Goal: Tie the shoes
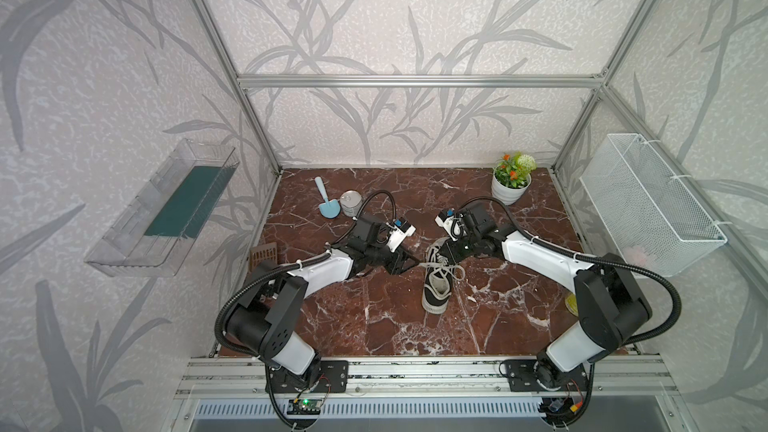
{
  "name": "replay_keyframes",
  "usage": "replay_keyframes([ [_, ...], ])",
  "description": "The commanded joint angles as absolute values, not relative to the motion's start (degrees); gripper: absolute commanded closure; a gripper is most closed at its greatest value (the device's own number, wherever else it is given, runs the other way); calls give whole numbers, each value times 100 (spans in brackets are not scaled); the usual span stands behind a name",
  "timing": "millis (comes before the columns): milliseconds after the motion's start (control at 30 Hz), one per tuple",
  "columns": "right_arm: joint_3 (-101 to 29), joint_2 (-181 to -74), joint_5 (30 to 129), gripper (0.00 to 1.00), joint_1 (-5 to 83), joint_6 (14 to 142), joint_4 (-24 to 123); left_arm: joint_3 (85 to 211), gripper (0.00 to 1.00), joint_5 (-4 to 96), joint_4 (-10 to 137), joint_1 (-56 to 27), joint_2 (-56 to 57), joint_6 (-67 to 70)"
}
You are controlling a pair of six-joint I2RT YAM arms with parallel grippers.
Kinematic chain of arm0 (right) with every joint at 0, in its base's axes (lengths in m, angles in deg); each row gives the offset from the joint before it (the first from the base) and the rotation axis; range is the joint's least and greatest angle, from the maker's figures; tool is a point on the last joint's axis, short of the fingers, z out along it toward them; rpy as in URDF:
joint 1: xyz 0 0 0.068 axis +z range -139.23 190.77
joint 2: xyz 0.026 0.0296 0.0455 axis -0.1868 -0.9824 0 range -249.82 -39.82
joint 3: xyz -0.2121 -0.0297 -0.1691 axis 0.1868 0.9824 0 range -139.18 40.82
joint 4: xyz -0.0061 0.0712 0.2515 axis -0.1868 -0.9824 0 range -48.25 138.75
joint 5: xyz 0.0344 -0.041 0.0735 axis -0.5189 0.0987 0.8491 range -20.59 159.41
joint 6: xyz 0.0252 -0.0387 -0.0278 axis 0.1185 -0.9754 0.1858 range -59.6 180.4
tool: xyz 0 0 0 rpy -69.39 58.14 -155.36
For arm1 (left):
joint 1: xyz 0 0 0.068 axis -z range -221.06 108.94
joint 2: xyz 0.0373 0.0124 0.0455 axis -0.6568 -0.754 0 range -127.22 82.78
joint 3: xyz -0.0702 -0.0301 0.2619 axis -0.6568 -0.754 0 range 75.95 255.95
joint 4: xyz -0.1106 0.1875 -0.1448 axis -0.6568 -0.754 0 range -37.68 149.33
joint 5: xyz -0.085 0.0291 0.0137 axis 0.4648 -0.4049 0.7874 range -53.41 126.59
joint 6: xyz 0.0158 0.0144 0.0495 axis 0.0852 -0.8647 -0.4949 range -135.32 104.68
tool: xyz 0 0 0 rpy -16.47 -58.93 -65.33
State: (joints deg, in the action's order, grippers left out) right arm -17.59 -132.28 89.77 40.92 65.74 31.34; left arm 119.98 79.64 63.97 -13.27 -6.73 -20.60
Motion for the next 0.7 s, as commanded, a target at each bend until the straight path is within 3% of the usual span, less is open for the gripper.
replay_keyframes([
  [0,-1747,-13111,8962,100,4093,6628,3075,12185,52,7827,5770,-1191,-629,-2984],
  [333,-1795,-13129,9008,100,4094,6641,3030,12426,56,7441,6012,-876,-1000,-3028],
  [433,-1785,-13123,9014,100,4097,6662,3028,12501,67,7347,6112,-836,-1166,-2968],
  [600,-1754,-13057,8976,100,4094,6735,3005,12586,99,6919,6105,-843,-1271,-2770],
  [667,-1700,-12990,8897,100,4091,6794,3003,12601,100,6855,6080,-858,-1239,-2755],
])
